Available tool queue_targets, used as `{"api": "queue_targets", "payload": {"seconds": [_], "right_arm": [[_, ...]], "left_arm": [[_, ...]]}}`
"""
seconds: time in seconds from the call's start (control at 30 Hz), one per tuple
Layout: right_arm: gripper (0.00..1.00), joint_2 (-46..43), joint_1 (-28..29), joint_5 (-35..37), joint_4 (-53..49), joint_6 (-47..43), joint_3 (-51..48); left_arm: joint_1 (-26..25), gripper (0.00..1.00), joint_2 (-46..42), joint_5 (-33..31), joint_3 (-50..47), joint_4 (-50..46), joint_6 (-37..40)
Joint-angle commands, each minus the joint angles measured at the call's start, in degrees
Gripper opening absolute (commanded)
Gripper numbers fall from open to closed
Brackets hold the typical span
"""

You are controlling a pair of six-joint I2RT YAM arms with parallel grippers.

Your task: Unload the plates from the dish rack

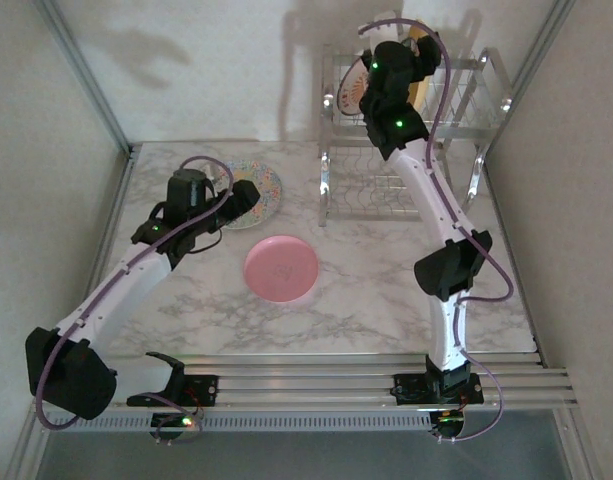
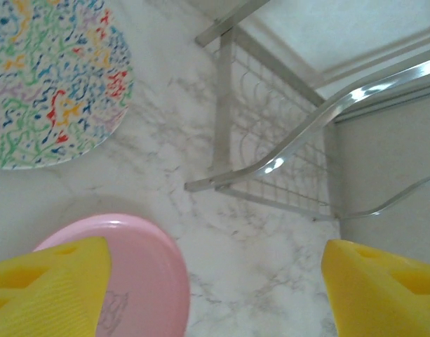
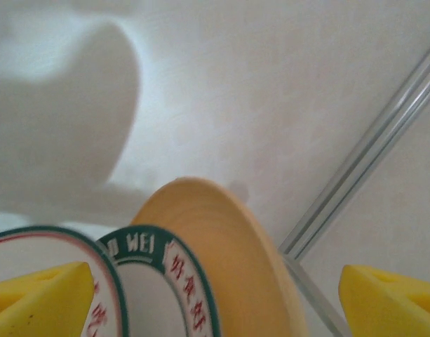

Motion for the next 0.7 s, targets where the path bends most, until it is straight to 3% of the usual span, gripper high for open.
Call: {"api": "queue_targets", "payload": {"seconds": [0.0,0.67], "right_arm": [[0.89,1.99,-0.66,2.27,6.32,-2.65,5.75],[0.75,4.70,-3.96,2.42,1.79,0.27,9.01]], "left_arm": [[-0.26,0.79,-1.50,-0.84,2.62,-1.14,-1.48],[-1.00,0.78,-3.33,-0.17,2.94,-0.70,-2.35]]}}
